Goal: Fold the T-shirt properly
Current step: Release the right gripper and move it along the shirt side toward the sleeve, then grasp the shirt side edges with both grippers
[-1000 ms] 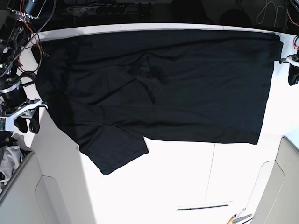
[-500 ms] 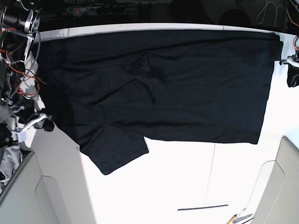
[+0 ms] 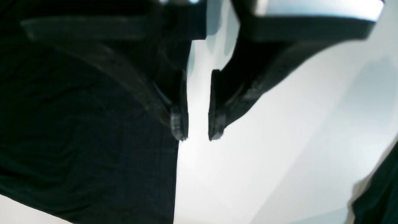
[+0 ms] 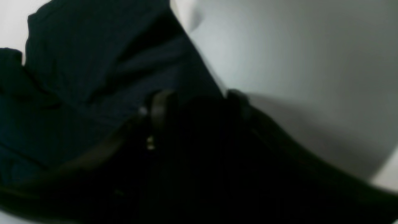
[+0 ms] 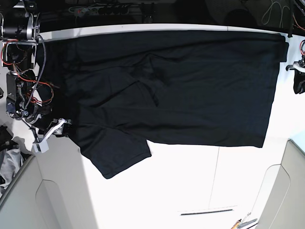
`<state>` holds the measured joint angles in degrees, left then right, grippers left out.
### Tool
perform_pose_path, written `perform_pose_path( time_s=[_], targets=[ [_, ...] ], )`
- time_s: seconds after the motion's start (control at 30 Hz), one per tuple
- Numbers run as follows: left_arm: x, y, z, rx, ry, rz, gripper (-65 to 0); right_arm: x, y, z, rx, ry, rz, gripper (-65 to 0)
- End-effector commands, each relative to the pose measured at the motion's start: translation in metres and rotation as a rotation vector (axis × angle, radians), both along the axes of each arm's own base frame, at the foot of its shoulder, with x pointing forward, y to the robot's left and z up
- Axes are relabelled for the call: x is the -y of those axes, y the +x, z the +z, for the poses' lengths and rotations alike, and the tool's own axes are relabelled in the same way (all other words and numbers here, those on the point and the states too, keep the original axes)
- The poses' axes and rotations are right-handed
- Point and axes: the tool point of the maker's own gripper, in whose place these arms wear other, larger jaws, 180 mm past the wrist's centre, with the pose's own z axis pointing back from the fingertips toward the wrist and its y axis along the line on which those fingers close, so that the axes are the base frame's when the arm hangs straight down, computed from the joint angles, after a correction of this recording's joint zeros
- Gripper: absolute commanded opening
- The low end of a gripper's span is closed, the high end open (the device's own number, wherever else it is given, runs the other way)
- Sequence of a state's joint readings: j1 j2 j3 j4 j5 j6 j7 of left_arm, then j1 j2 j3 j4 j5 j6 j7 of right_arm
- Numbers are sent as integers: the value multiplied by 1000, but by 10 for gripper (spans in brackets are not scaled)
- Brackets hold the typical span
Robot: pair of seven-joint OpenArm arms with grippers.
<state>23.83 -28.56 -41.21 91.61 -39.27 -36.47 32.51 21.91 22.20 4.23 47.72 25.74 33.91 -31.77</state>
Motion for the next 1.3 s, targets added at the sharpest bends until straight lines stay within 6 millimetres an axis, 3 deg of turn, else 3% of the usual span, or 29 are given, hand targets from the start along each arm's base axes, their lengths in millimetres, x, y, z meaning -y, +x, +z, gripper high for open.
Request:
perform_pose_path(
  time_s=[0.0, 0.07, 0.13, 0.23, 0.43, 0.63, 0.9, 1.1, 1.27],
  targets=[
    [-3, 9, 19, 60, 23, -15, -498, 5, -8, -7, -57, -45, 21, -501],
    [-3, 11, 22, 81, 25, -14, -498, 4, -7, -6, -54, -36, 18, -642],
    [-4, 17, 28, 111, 36, -15, -479, 2, -6, -5, -32, -8, 4, -650],
    [-6, 31, 35, 128, 73, -17, -387, 2, -3, -2, 15, 11, -17, -650],
    [-7, 72, 41, 176, 58, 17, -379, -5, -2, -3, 19, 24, -18, -650],
    [2, 122, 10, 120, -59, 60, -379, -13, -2, -4, 20, 39, -13, -650],
    [-3, 177, -34, 13, -235, 150, -379, -13, -2, -4, 20, 38, -13, -650],
    [-4, 199, -47, -1, -368, 226, -379, -13, -1, -4, 20, 38, -14, -650],
    [4, 201, -58, -20, -414, 229, -379, -13, -1, -4, 20, 38, -14, -650]
  ],
)
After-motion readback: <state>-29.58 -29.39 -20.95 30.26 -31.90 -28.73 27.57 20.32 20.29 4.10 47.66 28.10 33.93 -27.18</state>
